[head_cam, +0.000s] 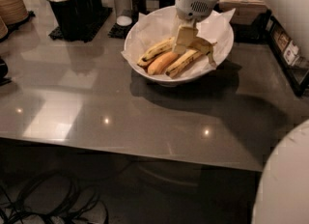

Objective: Pick banana from white bowl

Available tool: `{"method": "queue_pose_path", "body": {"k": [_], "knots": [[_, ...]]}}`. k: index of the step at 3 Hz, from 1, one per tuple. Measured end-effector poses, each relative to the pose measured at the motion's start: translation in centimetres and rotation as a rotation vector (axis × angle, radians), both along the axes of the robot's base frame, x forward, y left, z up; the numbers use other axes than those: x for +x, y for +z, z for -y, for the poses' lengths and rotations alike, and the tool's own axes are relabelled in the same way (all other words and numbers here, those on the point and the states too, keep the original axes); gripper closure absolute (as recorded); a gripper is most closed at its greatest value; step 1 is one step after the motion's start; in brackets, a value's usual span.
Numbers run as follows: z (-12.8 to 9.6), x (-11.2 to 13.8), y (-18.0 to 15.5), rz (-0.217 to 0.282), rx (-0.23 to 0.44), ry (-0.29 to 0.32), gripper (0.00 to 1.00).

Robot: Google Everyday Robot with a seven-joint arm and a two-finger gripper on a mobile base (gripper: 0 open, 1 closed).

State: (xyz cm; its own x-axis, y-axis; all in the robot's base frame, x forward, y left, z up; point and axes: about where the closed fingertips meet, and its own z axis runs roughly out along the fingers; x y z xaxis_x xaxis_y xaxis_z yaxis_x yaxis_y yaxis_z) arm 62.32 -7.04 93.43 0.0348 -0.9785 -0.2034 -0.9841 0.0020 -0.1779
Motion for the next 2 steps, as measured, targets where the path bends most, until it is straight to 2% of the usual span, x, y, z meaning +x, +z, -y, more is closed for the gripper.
{"method": "queue_pose_path", "body": {"k": [1, 2], "knots": [[-0.5, -1.7, -1.1, 0.022, 0.224, 0.078, 1.00], [0.8, -3.9, -0.9, 0.052, 0.435, 0.118, 1.00]]}}
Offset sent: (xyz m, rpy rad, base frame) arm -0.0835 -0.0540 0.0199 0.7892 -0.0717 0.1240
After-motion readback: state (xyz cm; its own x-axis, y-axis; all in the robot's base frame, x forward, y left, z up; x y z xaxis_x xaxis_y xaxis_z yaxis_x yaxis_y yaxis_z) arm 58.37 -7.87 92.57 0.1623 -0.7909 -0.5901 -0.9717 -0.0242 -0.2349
